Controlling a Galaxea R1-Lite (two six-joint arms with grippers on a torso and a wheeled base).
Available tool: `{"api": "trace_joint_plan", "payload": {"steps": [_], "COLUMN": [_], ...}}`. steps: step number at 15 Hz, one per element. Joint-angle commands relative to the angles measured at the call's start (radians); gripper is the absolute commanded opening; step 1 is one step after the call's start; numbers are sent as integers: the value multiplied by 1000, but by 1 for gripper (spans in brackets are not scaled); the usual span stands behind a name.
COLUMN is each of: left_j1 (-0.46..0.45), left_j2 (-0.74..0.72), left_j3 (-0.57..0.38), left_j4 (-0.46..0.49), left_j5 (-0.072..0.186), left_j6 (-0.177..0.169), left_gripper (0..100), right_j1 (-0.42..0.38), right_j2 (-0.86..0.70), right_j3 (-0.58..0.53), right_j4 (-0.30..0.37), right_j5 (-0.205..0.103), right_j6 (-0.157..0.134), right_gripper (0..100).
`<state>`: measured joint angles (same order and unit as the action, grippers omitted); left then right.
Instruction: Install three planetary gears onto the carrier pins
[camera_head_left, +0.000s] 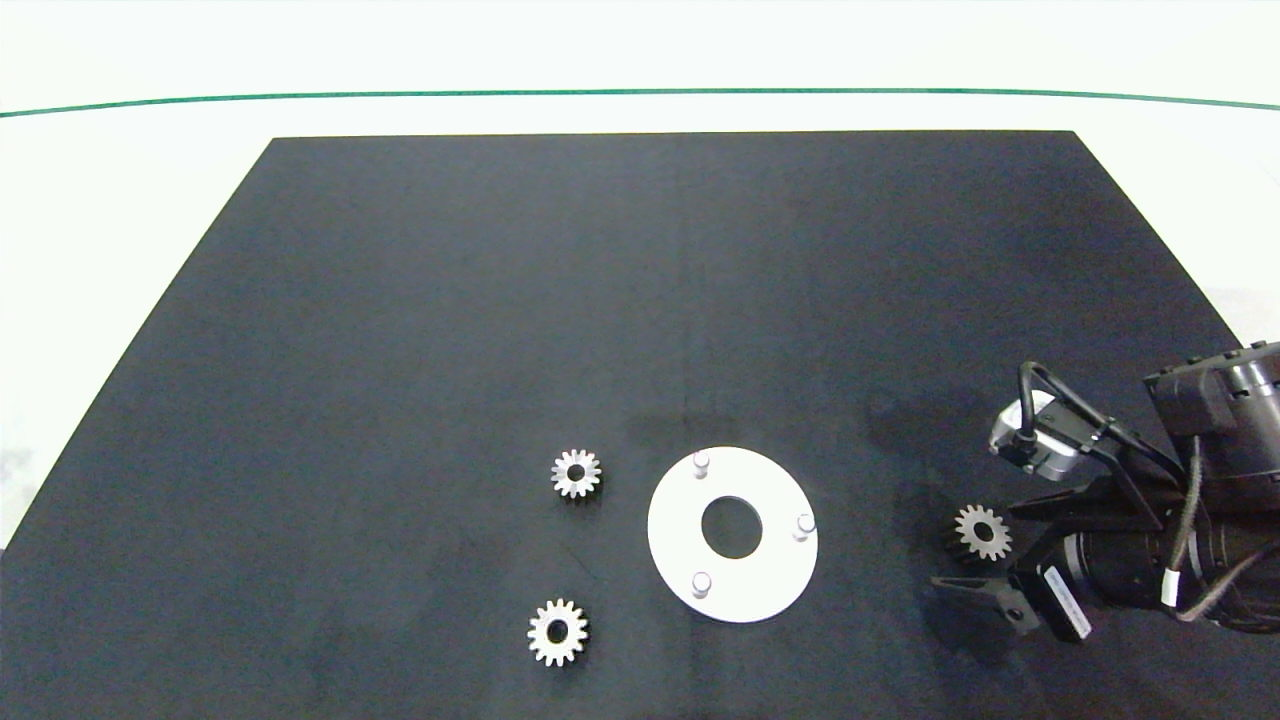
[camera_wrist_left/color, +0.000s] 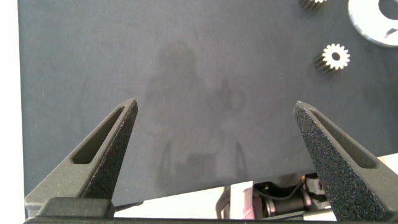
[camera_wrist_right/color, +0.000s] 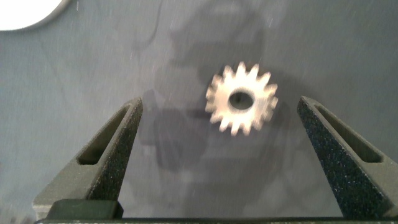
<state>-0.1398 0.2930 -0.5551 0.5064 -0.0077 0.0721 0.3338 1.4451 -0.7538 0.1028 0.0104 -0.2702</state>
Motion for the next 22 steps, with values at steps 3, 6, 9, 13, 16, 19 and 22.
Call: {"api": "trace_joint_plan", "payload": {"steps": [3,6,9,13,16,19,22], "left_j1": [-1,-1,-30,-35,-35,-37,-37], "left_j2": [2,2,3,3,3,5,8], "left_j3": [-8,-11,-16,-19,-20,-20,-20], "left_j4": [3,3,1,1,1,0,0], "left_j5": [-2,-2,-3,-3,-3,-3,-3], "left_j6": [-2,-3,-23,-23,-23,-25,-29], "left_gripper": [100,100,100,100,100,100,100], "right_j1": [-2,-2,-6,-7,-7,-9,-9], "right_j2": [26,28,28,35,52,57,66], "right_j3": [-4,-5,-12,-19,-19,-30,-36], "right_j4": [-14,-15,-15,-14,-15,-15,-15], "right_j5": [0,0,0,-1,-1,-3,-3], "right_j6": [-1,-1,0,-1,-1,-1,-1], "right_gripper": [91,85,79,72,66,59,54]}}
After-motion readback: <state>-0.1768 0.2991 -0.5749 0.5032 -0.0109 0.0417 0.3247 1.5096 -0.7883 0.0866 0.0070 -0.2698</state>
